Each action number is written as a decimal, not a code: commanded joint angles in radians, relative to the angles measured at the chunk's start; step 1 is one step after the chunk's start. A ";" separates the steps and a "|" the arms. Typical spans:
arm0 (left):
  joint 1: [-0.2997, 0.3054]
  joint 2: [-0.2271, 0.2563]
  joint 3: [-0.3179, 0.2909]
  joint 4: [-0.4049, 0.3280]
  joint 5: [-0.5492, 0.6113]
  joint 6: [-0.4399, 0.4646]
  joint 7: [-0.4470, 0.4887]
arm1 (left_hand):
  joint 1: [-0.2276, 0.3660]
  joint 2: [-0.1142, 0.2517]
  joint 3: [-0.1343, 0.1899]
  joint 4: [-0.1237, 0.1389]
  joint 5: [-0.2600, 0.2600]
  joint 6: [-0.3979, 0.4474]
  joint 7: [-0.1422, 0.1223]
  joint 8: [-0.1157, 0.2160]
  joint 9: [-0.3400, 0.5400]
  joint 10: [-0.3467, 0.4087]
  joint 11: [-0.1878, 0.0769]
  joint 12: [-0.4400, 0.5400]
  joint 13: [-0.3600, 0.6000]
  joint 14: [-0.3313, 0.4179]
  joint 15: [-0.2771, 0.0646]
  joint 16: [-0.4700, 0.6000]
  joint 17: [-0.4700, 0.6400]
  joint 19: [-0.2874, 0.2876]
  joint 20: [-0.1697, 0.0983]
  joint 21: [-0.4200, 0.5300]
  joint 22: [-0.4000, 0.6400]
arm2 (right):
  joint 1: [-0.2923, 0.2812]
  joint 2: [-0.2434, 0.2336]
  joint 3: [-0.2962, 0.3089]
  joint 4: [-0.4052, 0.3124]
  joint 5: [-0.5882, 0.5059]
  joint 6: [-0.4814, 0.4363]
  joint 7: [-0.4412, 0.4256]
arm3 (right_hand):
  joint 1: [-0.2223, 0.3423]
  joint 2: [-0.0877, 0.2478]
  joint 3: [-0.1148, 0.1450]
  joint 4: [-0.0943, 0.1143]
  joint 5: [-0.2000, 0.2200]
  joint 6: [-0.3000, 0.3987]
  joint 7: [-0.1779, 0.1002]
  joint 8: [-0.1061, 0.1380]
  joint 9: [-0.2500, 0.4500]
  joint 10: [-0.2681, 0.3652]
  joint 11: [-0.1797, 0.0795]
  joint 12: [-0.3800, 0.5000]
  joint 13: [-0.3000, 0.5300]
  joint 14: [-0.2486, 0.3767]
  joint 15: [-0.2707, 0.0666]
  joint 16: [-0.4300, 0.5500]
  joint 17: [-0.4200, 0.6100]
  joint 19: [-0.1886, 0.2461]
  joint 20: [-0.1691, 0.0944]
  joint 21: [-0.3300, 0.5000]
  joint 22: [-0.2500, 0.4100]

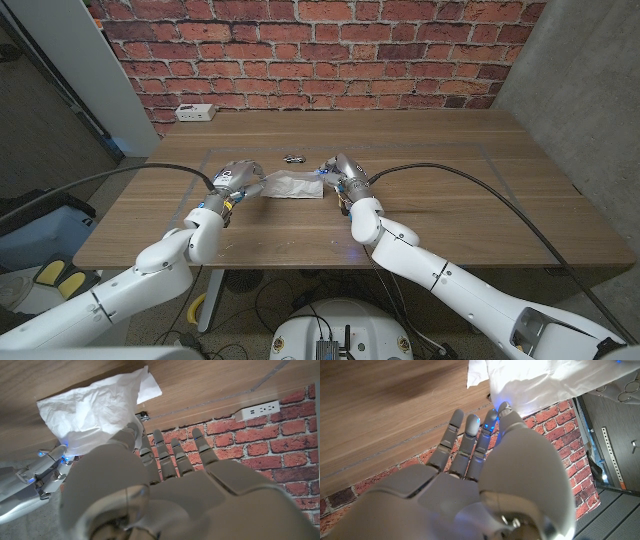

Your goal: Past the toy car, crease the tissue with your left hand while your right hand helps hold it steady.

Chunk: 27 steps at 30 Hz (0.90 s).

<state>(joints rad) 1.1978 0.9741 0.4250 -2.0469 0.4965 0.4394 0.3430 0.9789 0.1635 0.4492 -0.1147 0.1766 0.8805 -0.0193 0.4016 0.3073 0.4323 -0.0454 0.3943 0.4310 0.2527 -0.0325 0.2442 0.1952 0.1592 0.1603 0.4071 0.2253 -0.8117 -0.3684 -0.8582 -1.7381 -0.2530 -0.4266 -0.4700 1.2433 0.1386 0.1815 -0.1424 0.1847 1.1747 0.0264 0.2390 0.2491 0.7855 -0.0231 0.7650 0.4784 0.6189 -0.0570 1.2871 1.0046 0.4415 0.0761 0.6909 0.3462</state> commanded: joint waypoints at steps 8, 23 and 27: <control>-0.051 -0.018 -0.002 0.078 -0.110 -0.078 0.004 | 0.007 0.014 0.015 -0.008 -0.004 0.003 0.027 -0.015 -0.007 0.029 0.003 0.007 0.003 0.040 0.002 0.011 -0.001 0.040 -0.016 0.024 0.003 | 0.021 -0.013 -0.012 -0.003 -0.006 -0.006 0.034 | -0.064 -0.002 -0.002 0.018 -0.003 -0.272 -0.060 -0.077 -0.017 -0.154 0.012 -0.094 -0.062 -0.086 -0.093 -0.095 -0.129 -0.069 0.015 0.021 -0.029; -0.122 -0.044 0.049 0.101 -0.103 -0.031 -0.026 | 0.011 0.017 0.031 -0.016 -0.001 0.003 0.062 -0.032 -0.019 0.052 0.015 0.008 0.004 0.090 0.000 0.018 -0.005 0.098 -0.042 0.060 0.008 | -0.007 -0.026 0.012 0.024 0.003 0.117 -0.006 | -0.301 -0.060 -0.011 0.056 0.001 -0.823 -0.094 -0.062 -0.056 -0.511 0.030 -0.382 -0.192 -0.326 -0.002 -0.580 -0.544 -0.196 0.059 0.017 -0.137; -0.140 -0.057 0.064 0.111 -0.098 -0.013 -0.025 | 0.015 0.021 0.038 -0.018 0.001 0.003 0.075 -0.037 -0.021 0.058 0.015 0.009 0.004 0.096 0.002 0.017 -0.006 0.101 -0.042 0.065 0.010 | -0.019 -0.022 0.024 0.038 0.009 0.159 -0.026 | -0.333 -0.062 -0.020 0.070 0.001 -0.812 -0.089 -0.051 -0.056 -0.508 0.031 -0.386 -0.196 -0.341 0.006 -0.600 -0.556 -0.197 0.060 0.018 -0.140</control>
<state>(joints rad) 1.1045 0.9419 0.4538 -1.9582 0.3941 0.3910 0.3290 0.9915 0.1760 0.4799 -0.1312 0.1766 0.8805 0.0415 0.3667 0.2863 0.4797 -0.0337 0.3991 0.4339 0.3363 -0.0338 0.2556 0.1895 0.2520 0.1176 0.4636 0.2307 -0.8043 -0.3923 -0.8587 -1.7296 -0.2568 -0.3661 -0.4495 0.9300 0.0790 0.1661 -0.0835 0.1810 0.3568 -0.0663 0.1778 0.1904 0.2782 0.0091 0.3834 0.2829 0.2815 -0.0414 0.6957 0.4528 0.2461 0.1359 0.7086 0.2049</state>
